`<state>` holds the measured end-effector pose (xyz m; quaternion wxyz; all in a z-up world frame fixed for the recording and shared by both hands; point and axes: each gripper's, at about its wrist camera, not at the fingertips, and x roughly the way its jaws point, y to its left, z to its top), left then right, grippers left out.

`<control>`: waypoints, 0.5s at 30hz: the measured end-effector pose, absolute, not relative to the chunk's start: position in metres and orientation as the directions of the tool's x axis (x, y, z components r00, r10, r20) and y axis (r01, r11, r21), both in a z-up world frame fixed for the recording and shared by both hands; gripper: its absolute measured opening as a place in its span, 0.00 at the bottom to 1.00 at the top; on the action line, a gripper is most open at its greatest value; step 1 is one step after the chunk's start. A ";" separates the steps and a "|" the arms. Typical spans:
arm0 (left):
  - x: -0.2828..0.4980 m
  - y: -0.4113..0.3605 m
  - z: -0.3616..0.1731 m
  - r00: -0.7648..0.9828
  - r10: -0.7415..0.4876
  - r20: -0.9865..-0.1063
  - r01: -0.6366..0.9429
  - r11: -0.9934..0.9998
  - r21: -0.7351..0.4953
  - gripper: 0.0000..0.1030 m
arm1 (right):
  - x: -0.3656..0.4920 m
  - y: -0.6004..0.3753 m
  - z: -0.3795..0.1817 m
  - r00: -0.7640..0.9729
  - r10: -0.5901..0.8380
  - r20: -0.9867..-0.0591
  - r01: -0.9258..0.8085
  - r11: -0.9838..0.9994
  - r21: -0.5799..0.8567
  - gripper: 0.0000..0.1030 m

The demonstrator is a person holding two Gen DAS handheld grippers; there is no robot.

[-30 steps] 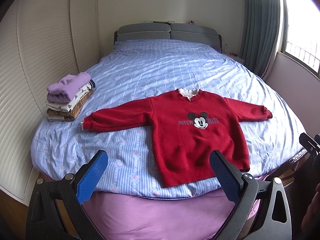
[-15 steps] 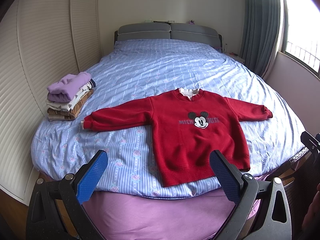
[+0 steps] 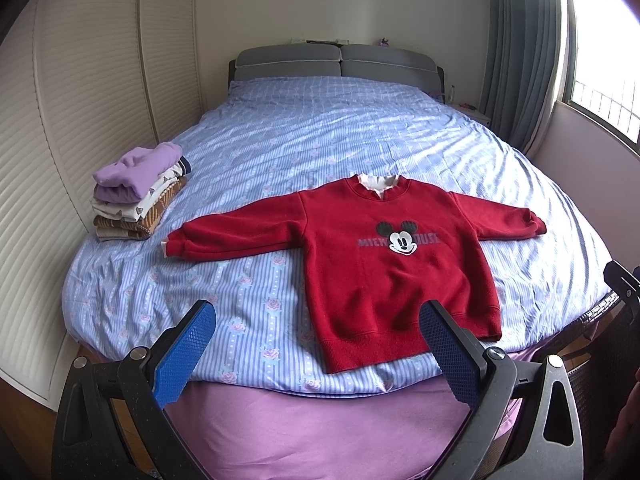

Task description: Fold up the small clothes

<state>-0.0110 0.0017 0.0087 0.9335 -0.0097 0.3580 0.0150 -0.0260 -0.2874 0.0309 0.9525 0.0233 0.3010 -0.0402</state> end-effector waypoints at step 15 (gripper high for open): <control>-0.010 0.000 0.007 0.743 0.019 -0.669 -0.036 0.999 -0.012 1.00 | -0.026 -0.288 0.029 0.816 -0.070 -0.573 0.093 0.996 0.010 0.94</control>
